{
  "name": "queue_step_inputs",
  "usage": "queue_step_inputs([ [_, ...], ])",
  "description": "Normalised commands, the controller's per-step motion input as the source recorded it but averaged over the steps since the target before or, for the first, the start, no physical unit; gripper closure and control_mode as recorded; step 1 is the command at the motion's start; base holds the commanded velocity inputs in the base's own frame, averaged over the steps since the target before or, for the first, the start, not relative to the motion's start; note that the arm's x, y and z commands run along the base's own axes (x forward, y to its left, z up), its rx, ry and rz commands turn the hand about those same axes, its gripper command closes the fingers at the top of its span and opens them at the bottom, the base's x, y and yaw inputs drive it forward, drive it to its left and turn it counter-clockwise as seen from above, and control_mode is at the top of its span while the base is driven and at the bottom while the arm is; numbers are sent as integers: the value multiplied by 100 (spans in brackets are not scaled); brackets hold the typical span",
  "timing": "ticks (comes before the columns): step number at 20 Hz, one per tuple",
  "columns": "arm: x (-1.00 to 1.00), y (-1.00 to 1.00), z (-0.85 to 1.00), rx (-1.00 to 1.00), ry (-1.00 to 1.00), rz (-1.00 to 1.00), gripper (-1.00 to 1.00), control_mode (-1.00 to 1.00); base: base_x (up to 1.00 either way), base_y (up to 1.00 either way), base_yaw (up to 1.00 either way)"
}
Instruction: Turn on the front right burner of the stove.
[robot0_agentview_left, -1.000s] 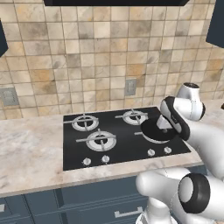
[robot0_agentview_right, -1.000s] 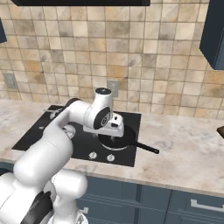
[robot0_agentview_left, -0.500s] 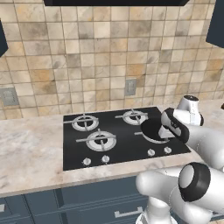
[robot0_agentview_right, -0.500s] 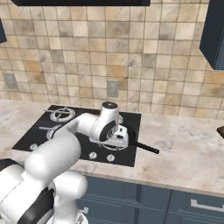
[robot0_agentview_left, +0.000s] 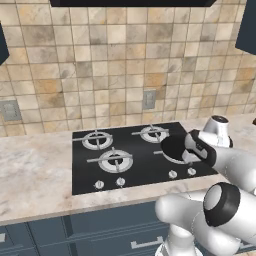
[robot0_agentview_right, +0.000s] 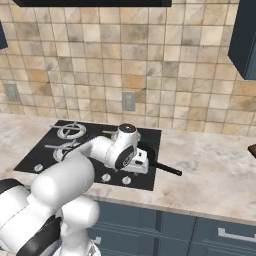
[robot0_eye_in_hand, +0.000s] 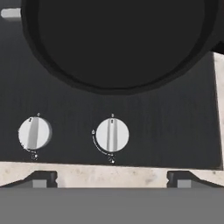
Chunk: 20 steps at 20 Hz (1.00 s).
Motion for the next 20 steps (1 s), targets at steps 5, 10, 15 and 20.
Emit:
queue_step_inputs([
  [5,3,-2,-24,0,-6,0,-100,-100,0,0,0],
  [10,23,-8,-18,0,0,0,-100,-100,0,0,0],
  [15,16,-4,-22,0,0,0,-100,-100,0,0,0],
  [20,0,0,-22,0,-2,0,-100,-100,0,0,0],
])
